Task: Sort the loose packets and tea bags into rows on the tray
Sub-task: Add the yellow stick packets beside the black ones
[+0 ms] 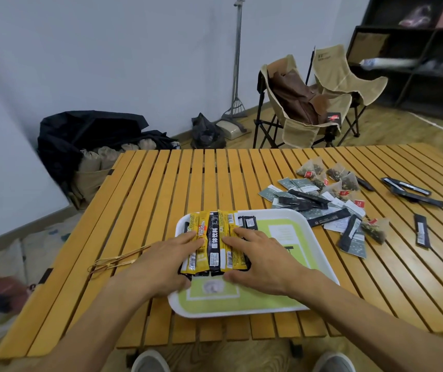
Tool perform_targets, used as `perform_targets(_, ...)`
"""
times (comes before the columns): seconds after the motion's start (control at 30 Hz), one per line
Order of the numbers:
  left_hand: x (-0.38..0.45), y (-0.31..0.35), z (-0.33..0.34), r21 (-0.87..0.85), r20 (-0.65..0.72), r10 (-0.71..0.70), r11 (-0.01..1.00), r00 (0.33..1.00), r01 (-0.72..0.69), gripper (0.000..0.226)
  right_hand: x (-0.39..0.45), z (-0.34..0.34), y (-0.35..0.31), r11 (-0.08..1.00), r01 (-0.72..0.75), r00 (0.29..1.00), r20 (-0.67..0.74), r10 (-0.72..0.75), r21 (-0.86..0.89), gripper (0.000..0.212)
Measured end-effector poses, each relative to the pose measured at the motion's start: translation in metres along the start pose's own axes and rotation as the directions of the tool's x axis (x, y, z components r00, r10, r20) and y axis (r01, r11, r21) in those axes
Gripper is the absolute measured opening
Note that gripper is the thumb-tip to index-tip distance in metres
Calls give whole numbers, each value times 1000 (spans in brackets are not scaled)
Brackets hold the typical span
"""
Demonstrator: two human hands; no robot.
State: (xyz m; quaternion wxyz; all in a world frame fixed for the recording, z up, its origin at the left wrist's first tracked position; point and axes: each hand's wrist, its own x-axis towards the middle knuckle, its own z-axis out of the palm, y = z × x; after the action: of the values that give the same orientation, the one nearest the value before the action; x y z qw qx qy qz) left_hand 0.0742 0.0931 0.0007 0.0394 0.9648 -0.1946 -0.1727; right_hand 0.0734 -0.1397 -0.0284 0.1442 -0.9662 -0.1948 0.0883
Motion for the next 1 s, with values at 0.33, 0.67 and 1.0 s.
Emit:
perform_targets(0.33, 10, -6, 6, 55, -93, 21, 998, 995, -16, 90, 3, -3, 3, 1000, 10, 1000, -7, -10, -1, 77)
perform_targets(0.67, 8, 4, -3, 50, -76, 8, 999, 997, -5, 91, 1, -4, 6, 998, 21, 999, -25, -20, 64, 75)
perform_targets(1.0, 98, 126, -36, -143, -421, 152, 963, 894, -230, 25, -40, -66, 109, 953, -286, 902, -309, 302, 95, 24)
